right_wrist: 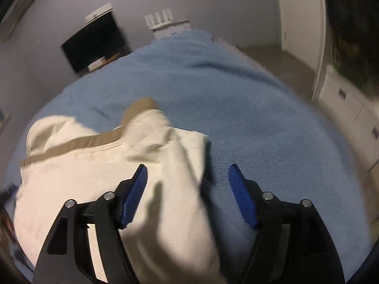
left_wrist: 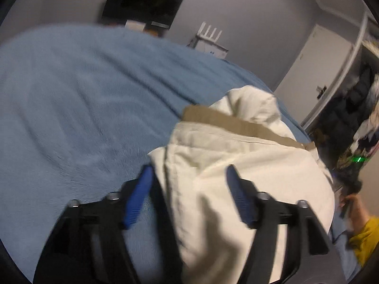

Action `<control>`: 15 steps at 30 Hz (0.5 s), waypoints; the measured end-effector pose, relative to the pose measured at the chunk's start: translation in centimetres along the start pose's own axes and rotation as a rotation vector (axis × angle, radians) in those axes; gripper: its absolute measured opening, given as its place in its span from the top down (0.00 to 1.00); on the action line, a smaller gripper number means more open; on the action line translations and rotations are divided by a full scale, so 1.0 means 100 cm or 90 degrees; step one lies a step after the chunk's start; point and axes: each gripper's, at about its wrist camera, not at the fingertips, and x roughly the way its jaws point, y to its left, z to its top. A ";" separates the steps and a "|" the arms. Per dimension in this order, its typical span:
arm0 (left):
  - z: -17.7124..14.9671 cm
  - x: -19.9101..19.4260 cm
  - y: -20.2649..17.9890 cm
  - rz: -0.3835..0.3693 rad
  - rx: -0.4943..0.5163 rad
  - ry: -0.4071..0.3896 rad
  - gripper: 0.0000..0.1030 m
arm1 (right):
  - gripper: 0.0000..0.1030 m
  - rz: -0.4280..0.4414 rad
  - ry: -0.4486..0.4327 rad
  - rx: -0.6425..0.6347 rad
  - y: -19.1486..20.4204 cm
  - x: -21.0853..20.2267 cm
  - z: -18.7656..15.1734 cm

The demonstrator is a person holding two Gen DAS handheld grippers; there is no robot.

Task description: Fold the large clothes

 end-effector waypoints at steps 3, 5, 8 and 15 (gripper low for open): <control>0.000 -0.023 -0.034 0.015 0.039 0.001 0.13 | 0.13 -0.005 0.012 -0.060 0.035 -0.032 -0.001; -0.004 -0.029 -0.065 0.012 0.056 0.007 0.06 | 0.07 0.008 0.024 -0.085 0.055 -0.048 -0.008; -0.028 -0.015 -0.109 0.004 0.068 0.062 0.06 | 0.07 0.007 0.057 -0.115 0.080 -0.061 -0.040; -0.070 0.040 -0.187 0.045 0.180 0.159 0.06 | 0.07 0.022 0.148 -0.158 0.120 -0.042 -0.098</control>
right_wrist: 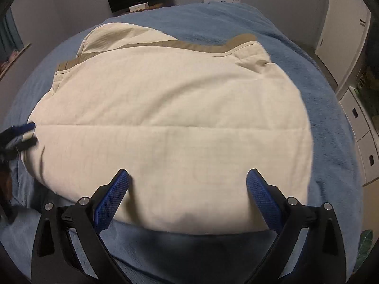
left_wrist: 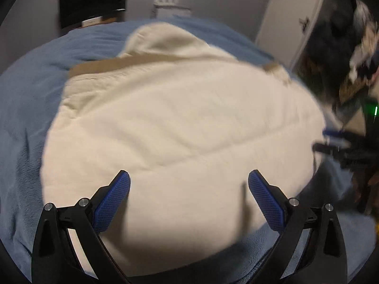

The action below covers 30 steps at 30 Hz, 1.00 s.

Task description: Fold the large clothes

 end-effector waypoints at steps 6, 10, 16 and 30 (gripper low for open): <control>0.022 0.037 -0.009 0.048 0.024 0.004 0.05 | 0.07 -0.014 -0.040 0.037 -0.004 0.027 0.027; 0.055 0.061 0.001 0.059 0.016 0.011 0.05 | 0.07 -0.025 -0.076 0.035 -0.007 0.043 0.060; 0.099 0.086 0.012 0.072 -0.019 0.019 0.05 | 0.07 -0.004 -0.101 0.067 -0.022 0.066 0.092; 0.139 0.082 0.025 0.091 -0.069 -0.037 0.06 | 0.07 0.010 -0.190 0.067 -0.025 0.056 0.109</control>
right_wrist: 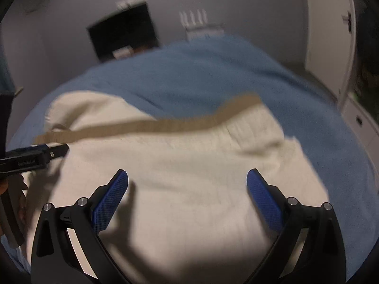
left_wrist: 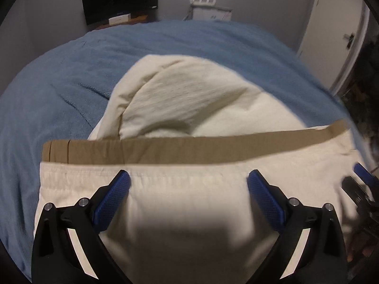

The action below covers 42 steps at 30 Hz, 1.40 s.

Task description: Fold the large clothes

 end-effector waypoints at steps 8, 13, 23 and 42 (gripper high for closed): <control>-0.033 -0.004 0.058 0.075 -0.028 0.031 0.05 | 0.07 -0.009 0.073 0.016 -0.021 0.013 -0.007; -0.049 -0.023 0.119 0.094 -0.146 0.052 0.06 | 0.07 -0.125 0.075 0.071 -0.069 -0.003 -0.012; -0.123 -0.092 0.048 -0.032 -0.064 0.017 0.06 | 0.07 -0.041 0.033 -0.025 0.000 -0.091 -0.043; -0.170 -0.078 0.040 0.025 -0.012 0.044 0.05 | 0.07 -0.062 0.230 0.019 -0.023 -0.084 -0.113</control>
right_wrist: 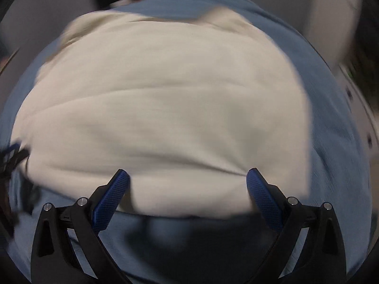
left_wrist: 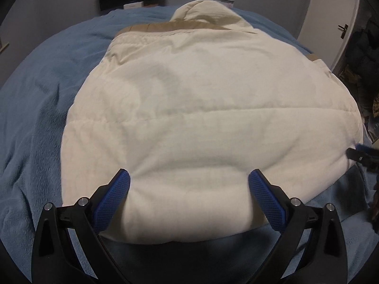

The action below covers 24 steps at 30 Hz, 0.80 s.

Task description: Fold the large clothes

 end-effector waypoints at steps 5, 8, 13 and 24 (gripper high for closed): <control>-0.003 0.000 0.018 0.018 -0.045 0.011 0.05 | 0.07 0.020 0.052 0.260 -0.082 0.004 -0.016; -0.006 -0.003 0.036 0.046 -0.095 0.011 0.05 | 0.07 -0.034 0.000 0.254 -0.078 -0.018 -0.017; -0.017 -0.017 0.080 0.057 -0.247 0.026 0.06 | 0.07 -0.036 -0.074 0.232 -0.057 -0.058 -0.030; -0.048 -0.091 0.015 -0.006 -0.101 -0.049 0.06 | 0.07 0.037 -0.139 0.061 0.038 -0.121 -0.089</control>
